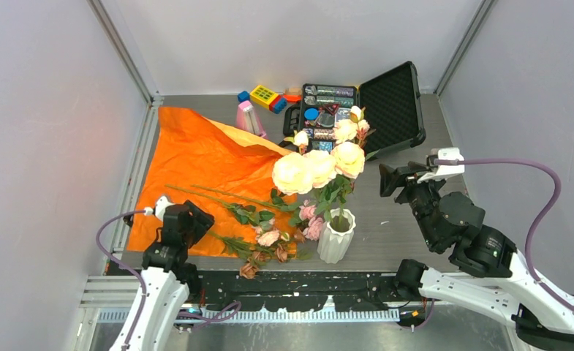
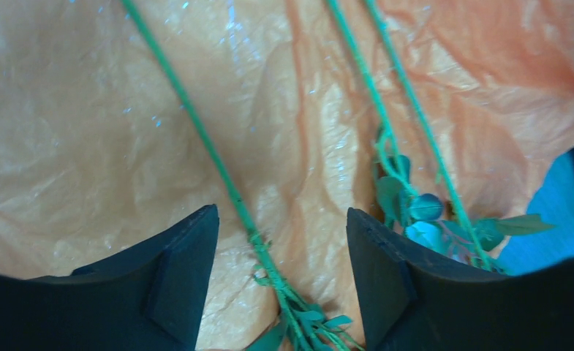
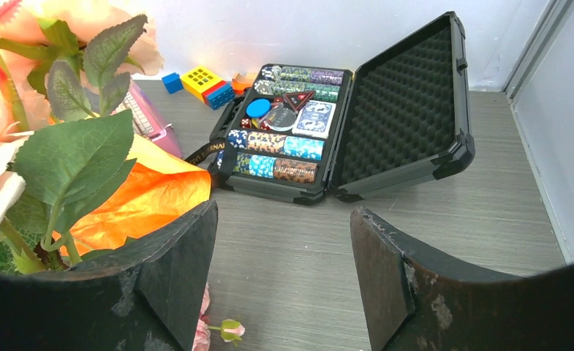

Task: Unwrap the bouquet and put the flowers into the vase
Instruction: Pick up the fake flower from the wrapping paper.

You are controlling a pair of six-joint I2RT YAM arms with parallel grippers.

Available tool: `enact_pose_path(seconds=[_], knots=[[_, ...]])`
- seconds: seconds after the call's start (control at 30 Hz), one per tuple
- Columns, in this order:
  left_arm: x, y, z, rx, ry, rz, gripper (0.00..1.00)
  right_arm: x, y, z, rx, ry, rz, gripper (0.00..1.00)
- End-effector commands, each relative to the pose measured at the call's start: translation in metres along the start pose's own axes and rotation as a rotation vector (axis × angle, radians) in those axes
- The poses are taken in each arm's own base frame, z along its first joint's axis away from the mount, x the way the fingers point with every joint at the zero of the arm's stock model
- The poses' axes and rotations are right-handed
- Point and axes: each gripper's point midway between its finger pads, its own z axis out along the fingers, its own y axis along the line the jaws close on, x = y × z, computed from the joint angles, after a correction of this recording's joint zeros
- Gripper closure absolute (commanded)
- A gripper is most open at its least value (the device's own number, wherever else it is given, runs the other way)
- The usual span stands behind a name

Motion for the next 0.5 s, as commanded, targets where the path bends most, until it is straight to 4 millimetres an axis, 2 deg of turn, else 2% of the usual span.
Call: enact_pose_path(seconds=[0.0, 0.1, 0.47], knots=[[0.005, 0.013, 0.006, -0.077, 0.015, -0.042, 0.37, -0.015, -0.007, -0.003, 0.023, -0.058, 0.073, 0.28], [0.006, 0.009, 0.011, -0.068, 0.030, -0.042, 0.45, -0.015, -0.009, -0.004, 0.029, -0.061, 0.080, 0.28], [0.010, 0.011, 0.019, -0.075, 0.035, -0.046, 0.59, -0.016, -0.013, -0.005, 0.048, -0.067, 0.086, 0.28]])
